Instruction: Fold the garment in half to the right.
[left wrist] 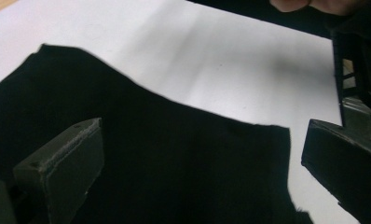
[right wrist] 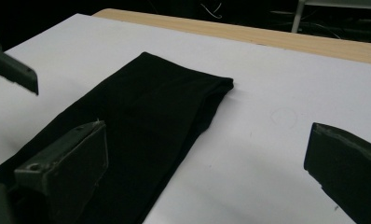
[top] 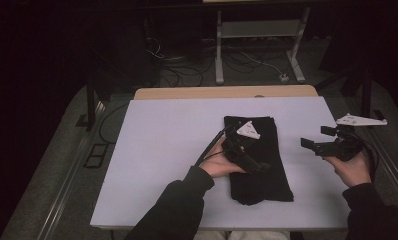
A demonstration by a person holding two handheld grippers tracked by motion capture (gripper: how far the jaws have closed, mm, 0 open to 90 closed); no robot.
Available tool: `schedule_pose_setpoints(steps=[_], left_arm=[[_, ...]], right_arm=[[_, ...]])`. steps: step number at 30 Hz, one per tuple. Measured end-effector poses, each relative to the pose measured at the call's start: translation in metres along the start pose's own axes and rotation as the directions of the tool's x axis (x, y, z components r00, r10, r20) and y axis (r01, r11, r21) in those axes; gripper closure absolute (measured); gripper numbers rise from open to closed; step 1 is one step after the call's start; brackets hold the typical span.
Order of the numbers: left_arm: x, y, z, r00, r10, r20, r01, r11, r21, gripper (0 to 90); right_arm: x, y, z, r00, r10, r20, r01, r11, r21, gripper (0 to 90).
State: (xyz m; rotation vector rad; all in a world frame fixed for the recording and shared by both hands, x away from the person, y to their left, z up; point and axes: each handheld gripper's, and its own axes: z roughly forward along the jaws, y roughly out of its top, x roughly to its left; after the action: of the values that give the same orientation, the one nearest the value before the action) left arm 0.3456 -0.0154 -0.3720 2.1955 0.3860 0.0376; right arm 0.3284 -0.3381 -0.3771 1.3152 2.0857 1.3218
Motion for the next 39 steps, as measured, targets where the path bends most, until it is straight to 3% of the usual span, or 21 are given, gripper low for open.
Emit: schedule_pose_setpoints(steps=[10, 22, 26, 32, 39], left_arm=[[0.015, -0.014, -0.022, 0.9977, -0.042, -0.053, 0.041, 0.9988, -0.026, 0.0], [0.022, -0.033, -0.042, 0.9939, -0.060, -0.093, 0.056, 0.9973, -0.047, 0.0], [0.027, -0.041, -0.049, 0.9907, -0.093, -0.100, 0.089, 0.9951, -0.043, 0.0], [0.031, -0.054, -0.063, 0.9849, -0.113, -0.131, 0.107, 0.9929, -0.051, 0.0], [0.037, -0.068, -0.082, 0.9786, -0.147, -0.145, 0.132, 0.9856, -0.106, 0.0]], right_arm=[[0.006, -0.008, -0.003, 0.9999, -0.005, -0.015, 0.005, 1.000, 0.014, 0.0], [0.009, -0.017, -0.010, 0.9997, 0.002, -0.024, -0.001, 1.000, 0.007, 0.0], [0.008, -0.021, -0.012, 0.9997, 0.008, -0.025, -0.008, 1.000, 0.008, 0.0], [0.009, -0.027, -0.013, 0.9998, 0.007, -0.019, -0.007, 1.000, 0.024, 0.0], [0.009, -0.034, -0.015, 0.9997, 0.011, -0.021, -0.011, 1.000, 0.029, 0.0]])
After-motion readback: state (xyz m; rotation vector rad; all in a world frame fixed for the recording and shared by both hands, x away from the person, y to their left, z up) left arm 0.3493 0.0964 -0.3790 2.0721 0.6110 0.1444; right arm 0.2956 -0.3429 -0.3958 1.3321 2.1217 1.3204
